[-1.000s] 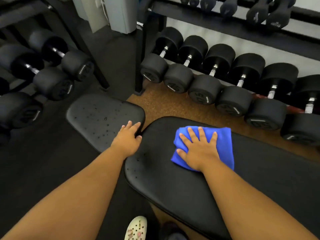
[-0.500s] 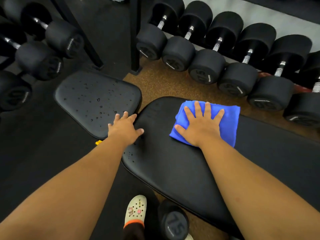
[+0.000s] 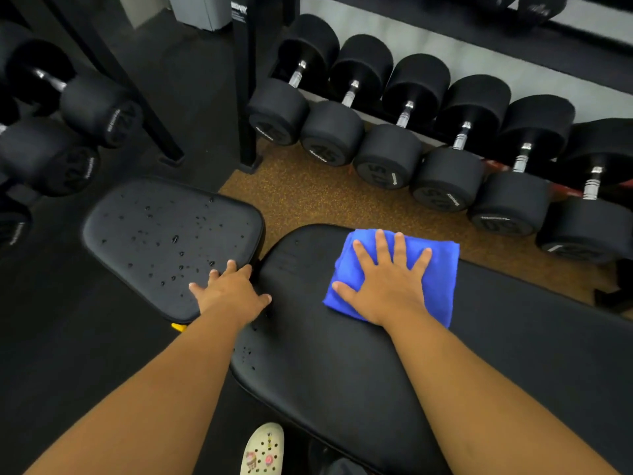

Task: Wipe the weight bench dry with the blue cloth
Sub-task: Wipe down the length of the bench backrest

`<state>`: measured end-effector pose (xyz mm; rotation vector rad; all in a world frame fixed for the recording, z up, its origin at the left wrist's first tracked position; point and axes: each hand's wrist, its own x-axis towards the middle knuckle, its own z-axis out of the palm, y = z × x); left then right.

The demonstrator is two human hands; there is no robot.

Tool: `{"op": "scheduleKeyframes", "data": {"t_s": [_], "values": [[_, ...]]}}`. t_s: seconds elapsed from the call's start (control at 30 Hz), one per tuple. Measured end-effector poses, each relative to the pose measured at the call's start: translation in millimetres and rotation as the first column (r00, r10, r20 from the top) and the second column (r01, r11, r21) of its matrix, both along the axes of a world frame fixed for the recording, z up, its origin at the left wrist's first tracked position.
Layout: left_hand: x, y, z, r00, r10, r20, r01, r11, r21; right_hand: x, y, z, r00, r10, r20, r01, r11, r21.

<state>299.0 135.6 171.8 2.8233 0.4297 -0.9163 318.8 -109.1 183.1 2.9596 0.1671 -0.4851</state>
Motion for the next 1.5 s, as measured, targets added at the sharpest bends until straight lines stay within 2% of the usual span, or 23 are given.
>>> {"op": "scheduleKeyframes", "data": {"t_s": [0.23, 0.47, 0.63, 0.73, 0.8, 0.93, 1.0, 1.2, 1.37, 1.43, 1.5], "values": [[4.8, -0.9, 4.8, 0.999, -0.030, -0.031, 0.033, 0.994, 0.106, 41.3, -5.7, 5.1, 0.997, -0.065, -0.039, 0.065, 0.998, -0.004], [8.3, 5.6, 1.1, 0.994, -0.105, -0.030, 0.109, 0.978, 0.176, 87.2, 2.9, 1.5, 0.975, -0.124, -0.186, 0.122, 0.992, -0.022], [14.3, 11.6, -4.3, 0.989, -0.148, -0.004, 0.145, 0.967, 0.209, 98.0, 30.9, -11.7, 0.982, -0.015, -0.186, 0.017, 1.000, 0.008], [15.7, 16.2, -10.3, 0.985, -0.169, 0.044, 0.154, 0.957, 0.247, 99.1, 39.3, -16.8, 0.981, 0.121, -0.152, -0.110, 0.991, 0.081], [13.8, 18.9, -12.3, 0.978, -0.187, 0.091, 0.157, 0.950, 0.268, 103.2, 31.8, -15.4, 0.973, 0.153, -0.173, -0.131, 0.982, 0.135], [12.6, 24.6, -13.5, 0.962, -0.241, 0.130, 0.194, 0.936, 0.295, 114.7, 17.8, -16.0, 0.972, -0.021, -0.234, 0.041, 0.996, 0.080], [14.7, 26.8, -12.5, 0.955, -0.273, 0.116, 0.230, 0.929, 0.291, 118.1, 31.1, -19.5, 0.968, -0.049, -0.247, 0.061, 0.997, 0.040], [18.2, 35.6, -6.9, 0.962, -0.270, 0.041, 0.249, 0.929, 0.273, 106.2, 84.9, -38.4, 0.966, 0.214, -0.147, -0.209, 0.977, 0.047], [15.8, 37.9, -6.4, 0.974, -0.225, 0.018, 0.213, 0.943, 0.255, 89.3, 87.3, -39.3, 0.836, 0.529, -0.148, -0.496, 0.842, 0.210], [16.8, 39.4, -6.4, 0.975, -0.223, 0.003, 0.215, 0.945, 0.247, 88.7, 81.5, -37.1, 0.844, 0.517, -0.139, -0.475, 0.843, 0.250], [20.5, 42.4, -5.9, 0.967, -0.252, -0.032, 0.253, 0.941, 0.225, 87.7, 86.1, -40.3, 0.908, 0.402, -0.121, -0.378, 0.908, 0.180]]}}
